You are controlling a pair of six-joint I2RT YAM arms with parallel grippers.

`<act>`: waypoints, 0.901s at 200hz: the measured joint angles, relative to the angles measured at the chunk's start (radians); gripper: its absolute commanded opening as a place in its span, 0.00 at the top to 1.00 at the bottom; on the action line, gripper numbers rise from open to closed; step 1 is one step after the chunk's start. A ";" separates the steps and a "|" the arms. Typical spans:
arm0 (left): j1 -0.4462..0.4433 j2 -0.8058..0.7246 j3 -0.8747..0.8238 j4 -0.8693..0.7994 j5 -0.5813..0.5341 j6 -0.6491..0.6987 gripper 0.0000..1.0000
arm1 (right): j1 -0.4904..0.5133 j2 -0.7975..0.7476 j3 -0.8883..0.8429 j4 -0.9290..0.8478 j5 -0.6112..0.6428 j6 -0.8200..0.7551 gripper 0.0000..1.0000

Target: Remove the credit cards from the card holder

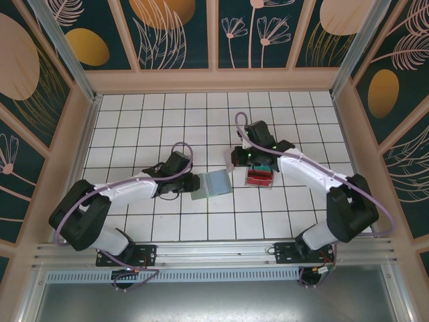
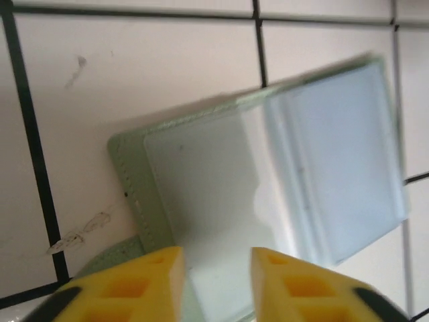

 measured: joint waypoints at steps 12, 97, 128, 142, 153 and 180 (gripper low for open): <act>0.000 -0.026 0.018 -0.002 -0.008 0.006 0.28 | 0.000 -0.045 0.017 -0.033 0.039 -0.063 1.00; 0.007 -0.130 0.088 0.037 -0.060 0.005 0.01 | 0.022 -0.343 -0.077 -0.192 0.240 -0.640 1.00; 0.007 -0.130 0.089 0.043 -0.065 0.006 0.02 | 0.029 -0.369 -0.126 -0.237 0.291 -0.824 1.00; 0.007 -0.130 0.089 0.044 -0.069 0.006 0.01 | 0.040 -0.368 -0.148 -0.239 0.318 -0.887 1.00; 0.007 -0.130 0.089 0.045 -0.075 0.006 0.02 | 0.043 -0.369 -0.165 -0.237 0.337 -0.933 1.00; 0.007 -0.145 0.089 0.045 -0.085 0.006 0.01 | 0.043 -0.368 -0.204 -0.218 0.394 -1.030 1.00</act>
